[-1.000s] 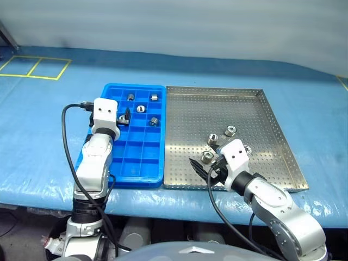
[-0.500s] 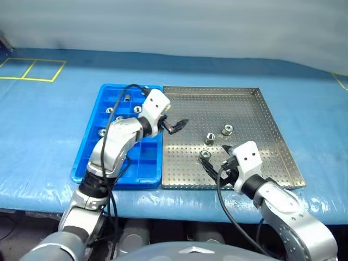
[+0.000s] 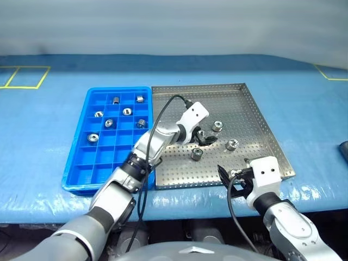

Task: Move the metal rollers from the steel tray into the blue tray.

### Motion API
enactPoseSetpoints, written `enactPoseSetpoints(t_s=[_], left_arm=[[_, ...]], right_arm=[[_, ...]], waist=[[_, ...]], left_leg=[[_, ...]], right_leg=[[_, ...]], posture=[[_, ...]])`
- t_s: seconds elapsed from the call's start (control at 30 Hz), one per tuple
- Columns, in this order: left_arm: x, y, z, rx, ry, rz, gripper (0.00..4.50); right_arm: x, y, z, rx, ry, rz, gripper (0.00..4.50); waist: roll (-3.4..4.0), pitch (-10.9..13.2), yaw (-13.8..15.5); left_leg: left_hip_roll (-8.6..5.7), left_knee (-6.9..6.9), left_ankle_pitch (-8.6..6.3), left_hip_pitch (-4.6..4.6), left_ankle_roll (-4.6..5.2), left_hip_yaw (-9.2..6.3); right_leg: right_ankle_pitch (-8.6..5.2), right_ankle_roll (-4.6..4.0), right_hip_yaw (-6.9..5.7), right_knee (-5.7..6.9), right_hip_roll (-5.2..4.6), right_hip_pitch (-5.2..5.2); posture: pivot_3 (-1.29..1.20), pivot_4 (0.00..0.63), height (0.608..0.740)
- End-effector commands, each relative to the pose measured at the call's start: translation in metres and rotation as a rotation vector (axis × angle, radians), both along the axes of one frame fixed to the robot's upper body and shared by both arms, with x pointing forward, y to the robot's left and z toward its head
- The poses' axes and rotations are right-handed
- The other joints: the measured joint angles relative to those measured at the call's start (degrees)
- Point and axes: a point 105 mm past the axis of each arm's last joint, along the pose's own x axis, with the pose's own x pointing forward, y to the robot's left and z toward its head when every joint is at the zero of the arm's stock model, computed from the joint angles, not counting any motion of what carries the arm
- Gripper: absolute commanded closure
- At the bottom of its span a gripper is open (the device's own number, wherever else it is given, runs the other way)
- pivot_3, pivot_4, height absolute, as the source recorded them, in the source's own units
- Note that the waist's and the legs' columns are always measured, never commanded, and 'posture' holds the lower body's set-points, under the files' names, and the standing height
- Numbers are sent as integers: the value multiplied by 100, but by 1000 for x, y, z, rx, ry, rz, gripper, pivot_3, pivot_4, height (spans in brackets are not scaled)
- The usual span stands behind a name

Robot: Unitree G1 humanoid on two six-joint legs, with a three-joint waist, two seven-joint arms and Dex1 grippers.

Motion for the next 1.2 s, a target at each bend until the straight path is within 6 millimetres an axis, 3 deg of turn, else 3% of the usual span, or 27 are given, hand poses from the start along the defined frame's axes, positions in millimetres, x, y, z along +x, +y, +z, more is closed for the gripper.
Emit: enactPoseSetpoints(t_s=[0.03,0.27,0.43,0.53,0.63,0.77,0.97,1.1,1.2], left_arm=[[15,-5,5,2,-57,63,47],[30,4,-12,99,-77,148,47],[30,11,-24,147,-42,127,47],[22,10,-32,184,-14,68,589],[19,10,-32,184,-7,45,1570],[18,9,-16,116,-18,30,2809],[21,25,28,-30,-72,89,2804],[17,55,61,-146,-142,168,2804],[10,81,73,-154,-230,224,2804]], right_arm=[[-1,2,15,-6,-73,0,0],[-1,2,17,-7,-92,-9,0],[0,2,18,-5,-99,-10,0],[0,2,19,-4,-101,-7,0],[0,2,19,-4,-100,-4,0],[3,5,20,-9,-106,14,0],[13,19,31,-19,-144,114,0],[23,35,36,-27,-157,226,0],[29,56,37,-25,-150,360,0]], waist=[[0,0,-31],[0,0,-153],[0,0,-163],[0,0,-165],[0,0,-161],[0,0,-162],[1,0,-148],[2,0,-140],[2,0,-85]], left_leg=[[-1,0,0,0,1,2],[0,-2,-1,-1,1,3],[3,-2,-1,-2,1,4],[2,-2,-1,-2,2,5],[3,-2,-2,-1,2,5],[3,-3,-2,-1,2,6],[5,-3,-2,-2,2,9],[5,-7,-2,1,2,9],[5,-11,-1,6,1,5]], right_leg=[[0,0,1,0,1,-1],[1,2,4,1,3,-4],[2,2,5,0,2,-5],[2,2,6,0,0,-5],[2,2,6,0,0,-4],[2,2,7,0,-1,-5],[3,3,12,3,0,-9],[5,6,15,3,1,-7],[22,32,13,4,1,-3]], posture=[[-178,150,740],[-189,150,740],[-188,150,740],[-188,150,740],[-188,150,740],[-163,150,740],[-122,150,740],[-54,150,740],[-16,150,740]])
